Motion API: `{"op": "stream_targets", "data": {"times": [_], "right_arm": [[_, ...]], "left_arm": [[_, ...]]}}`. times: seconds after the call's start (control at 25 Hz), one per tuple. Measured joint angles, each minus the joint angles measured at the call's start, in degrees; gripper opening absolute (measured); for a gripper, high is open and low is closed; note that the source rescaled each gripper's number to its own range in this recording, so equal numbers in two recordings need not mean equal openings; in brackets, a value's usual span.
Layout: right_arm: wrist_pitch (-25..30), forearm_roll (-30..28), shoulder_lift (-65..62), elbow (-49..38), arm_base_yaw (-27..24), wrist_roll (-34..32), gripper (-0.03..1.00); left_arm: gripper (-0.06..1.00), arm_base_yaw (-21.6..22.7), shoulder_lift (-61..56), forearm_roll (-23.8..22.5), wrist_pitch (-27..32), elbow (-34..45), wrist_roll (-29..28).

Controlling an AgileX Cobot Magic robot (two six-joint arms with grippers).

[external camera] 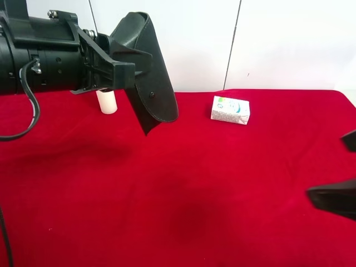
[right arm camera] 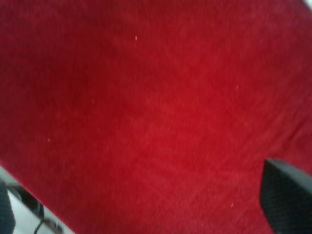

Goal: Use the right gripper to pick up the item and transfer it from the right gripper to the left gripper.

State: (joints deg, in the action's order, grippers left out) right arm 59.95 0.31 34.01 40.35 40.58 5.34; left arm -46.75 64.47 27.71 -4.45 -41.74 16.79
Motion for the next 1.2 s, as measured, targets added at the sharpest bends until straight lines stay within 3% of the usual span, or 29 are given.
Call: {"op": "stream_targets", "data": {"times": [0.28,0.48,0.6,1.0,1.2], "right_arm": [[6.35,5.69,-18.28,0.0,-8.73,6.13,1.0],[6.28,15.48,-27.54,-1.54,-17.47,14.28,1.0],[4.47,18.42,-32.27,-5.6,-21.57,17.27,1.0],[0.16,17.58,-34.14,-11.11,-27.38,17.01,1.0],[-1.79,9.92,-34.14,-11.19,-29.7,6.04,1.0]], "left_arm": [[0.01,0.0,0.0,0.0,0.0,0.0,0.0],[0.01,0.0,0.0,0.0,0.0,0.0,0.0],[0.01,0.0,0.0,0.0,0.0,0.0,0.0],[0.01,0.0,0.0,0.0,0.0,0.0,0.0],[0.01,0.0,0.0,-0.04,0.0,0.0,0.05]]}}
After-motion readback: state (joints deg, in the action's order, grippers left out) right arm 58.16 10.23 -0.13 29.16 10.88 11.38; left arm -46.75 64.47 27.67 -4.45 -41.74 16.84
